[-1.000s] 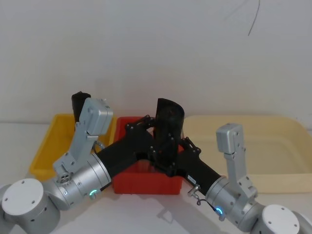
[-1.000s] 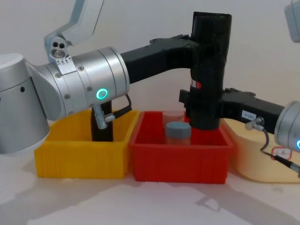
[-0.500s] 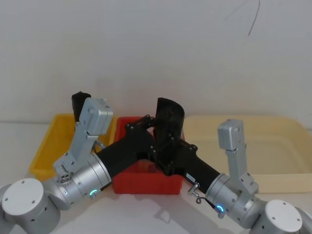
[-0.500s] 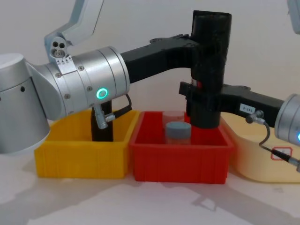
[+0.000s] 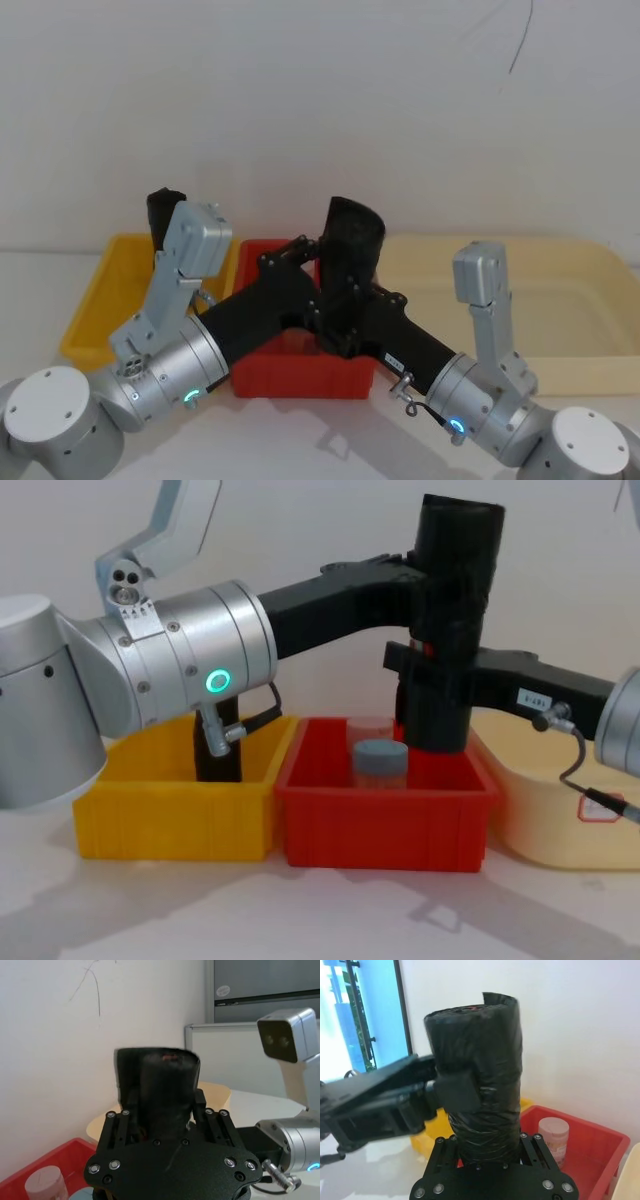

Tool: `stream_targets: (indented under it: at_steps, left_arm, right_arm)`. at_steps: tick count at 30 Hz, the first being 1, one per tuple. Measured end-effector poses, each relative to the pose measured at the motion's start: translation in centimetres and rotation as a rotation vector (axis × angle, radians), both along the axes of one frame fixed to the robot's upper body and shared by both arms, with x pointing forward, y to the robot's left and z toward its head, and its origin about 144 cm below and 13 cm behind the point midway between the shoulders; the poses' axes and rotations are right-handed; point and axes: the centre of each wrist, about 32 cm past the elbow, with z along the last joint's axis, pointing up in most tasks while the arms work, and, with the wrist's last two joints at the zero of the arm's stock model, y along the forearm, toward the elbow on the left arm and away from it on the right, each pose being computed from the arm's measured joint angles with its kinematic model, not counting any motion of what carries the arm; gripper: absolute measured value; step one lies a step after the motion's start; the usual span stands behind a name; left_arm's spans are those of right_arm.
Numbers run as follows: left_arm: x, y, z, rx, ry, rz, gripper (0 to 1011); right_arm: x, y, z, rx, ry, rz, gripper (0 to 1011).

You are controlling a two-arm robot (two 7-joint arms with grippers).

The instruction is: Pick up the garbage bag with the one hand and transfer it to the other hand.

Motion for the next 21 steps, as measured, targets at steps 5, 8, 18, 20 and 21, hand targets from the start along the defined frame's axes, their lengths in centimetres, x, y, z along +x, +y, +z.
stream_targets:
  at_steps: [5, 8, 18, 20, 21]
  left_arm:
    - [0.0, 0.01, -0.01, 0.001, 0.001, 0.0, 709]
    - [0.0, 0.01, -0.01, 0.001, 0.001, 0.0, 800]
    - [0.01, 0.02, 0.01, 0.001, 0.0, 0.001, 1003]
    - [0.01, 0.02, 0.01, 0.0, 0.0, 0.001, 1003]
    - [0.01, 0.02, 0.01, 0.0, 0.0, 0.001, 1003]
  right_arm:
    - [-0.13, -0.02, 0.1, -0.002, -0.003, -0.004, 489]
    - [-0.19, -0.02, 0.13, -0.003, -0.003, -0.007, 489]
    - [-0.19, -0.36, 0.36, -0.011, -0.002, -0.038, 488]
    - [-0.02, -0.84, 0.61, -0.017, -0.004, -0.06, 489]
    - [-0.02, -0.84, 0.61, -0.017, -0.004, -0.06, 488]
